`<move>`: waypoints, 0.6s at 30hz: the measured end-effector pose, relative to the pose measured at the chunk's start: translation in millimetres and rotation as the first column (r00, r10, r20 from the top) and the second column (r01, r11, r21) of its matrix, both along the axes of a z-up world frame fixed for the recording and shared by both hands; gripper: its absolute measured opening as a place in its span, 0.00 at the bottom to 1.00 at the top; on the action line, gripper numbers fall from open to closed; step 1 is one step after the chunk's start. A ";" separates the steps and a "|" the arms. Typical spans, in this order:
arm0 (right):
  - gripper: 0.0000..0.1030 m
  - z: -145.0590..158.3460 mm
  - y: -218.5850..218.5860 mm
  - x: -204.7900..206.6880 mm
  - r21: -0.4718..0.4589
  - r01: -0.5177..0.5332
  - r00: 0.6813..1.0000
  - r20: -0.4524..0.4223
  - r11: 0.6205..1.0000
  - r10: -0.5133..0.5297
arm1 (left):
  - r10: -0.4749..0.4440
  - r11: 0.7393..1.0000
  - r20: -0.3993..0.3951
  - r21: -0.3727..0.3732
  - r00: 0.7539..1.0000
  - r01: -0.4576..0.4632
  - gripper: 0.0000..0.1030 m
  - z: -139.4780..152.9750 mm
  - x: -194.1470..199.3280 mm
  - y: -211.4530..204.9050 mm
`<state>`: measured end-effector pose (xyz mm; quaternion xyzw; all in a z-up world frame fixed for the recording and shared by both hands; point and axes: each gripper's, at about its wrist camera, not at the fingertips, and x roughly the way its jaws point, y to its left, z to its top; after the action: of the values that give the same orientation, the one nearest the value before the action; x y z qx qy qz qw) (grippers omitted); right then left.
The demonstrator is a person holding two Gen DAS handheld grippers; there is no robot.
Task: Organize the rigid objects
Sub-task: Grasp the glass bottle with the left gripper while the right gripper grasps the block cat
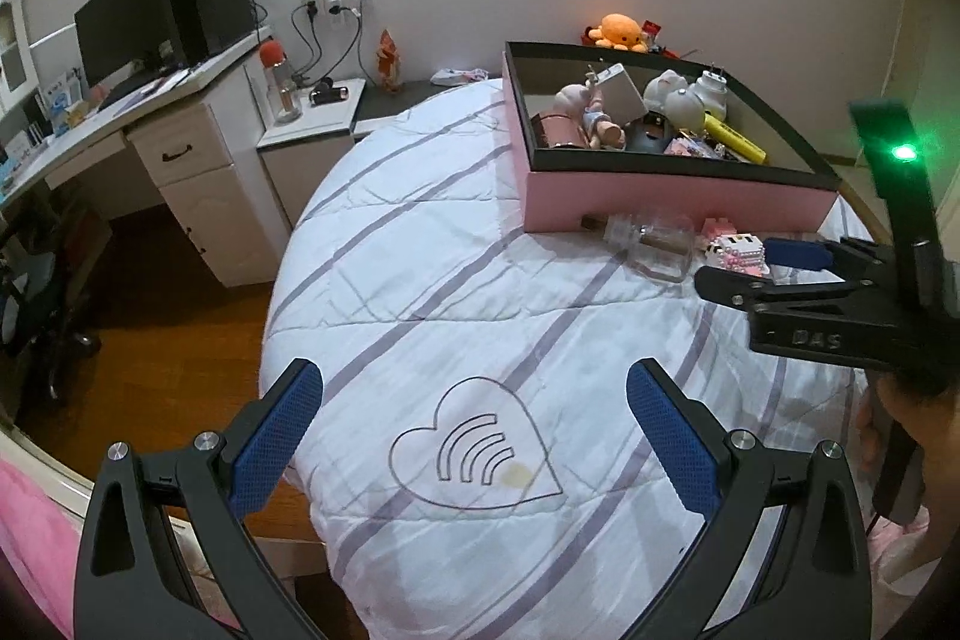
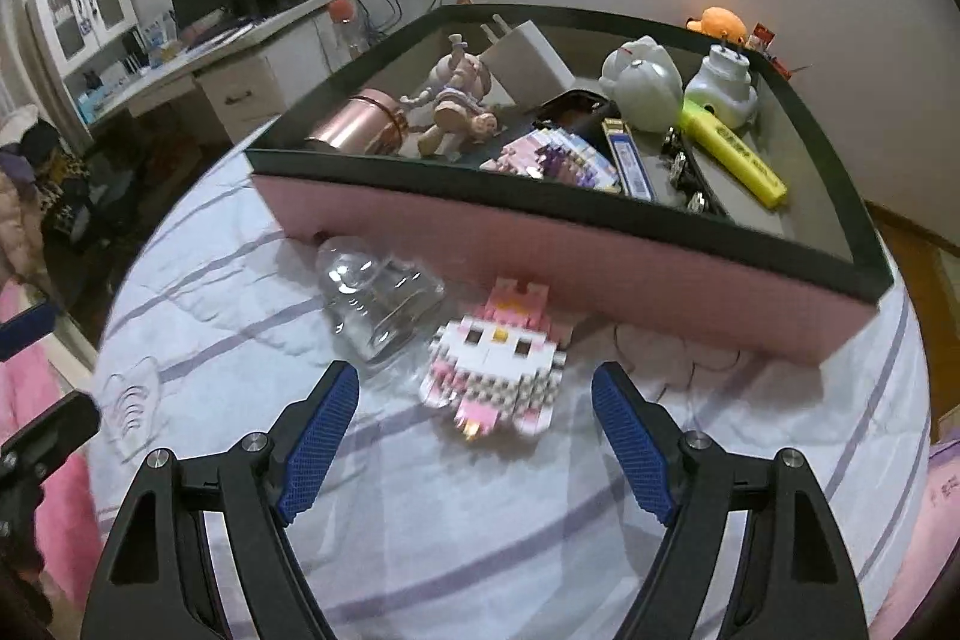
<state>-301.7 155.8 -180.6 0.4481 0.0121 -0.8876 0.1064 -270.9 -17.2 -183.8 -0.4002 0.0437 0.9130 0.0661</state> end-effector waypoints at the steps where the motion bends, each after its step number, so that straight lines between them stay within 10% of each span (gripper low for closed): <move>1: 0.77 -2.0 -2.2 -2.4 0.025 -0.007 1.000 0.006 1.000 0.007 | -0.002 1.000 0.001 0.000 1.000 0.002 0.99 -0.3 -0.7 1.4; 7: 0.47 -6.5 9.1 -5.6 0.009 -0.022 0.999 0.032 1.000 0.021 | -0.020 1.000 0.019 -0.010 1.000 0.020 0.99 -3.4 -9.7 16.4; 18: 0.48 -1.3 77.5 33.9 -0.021 0.011 0.999 0.048 1.000 -0.010 | -0.074 0.997 0.061 0.017 0.995 0.073 0.99 -10.2 -41.7 77.0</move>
<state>-267.9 233.3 -181.9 0.4681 -0.0020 -0.8772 0.1068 -312.5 59.8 -194.0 -0.4257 0.0496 0.8975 0.1037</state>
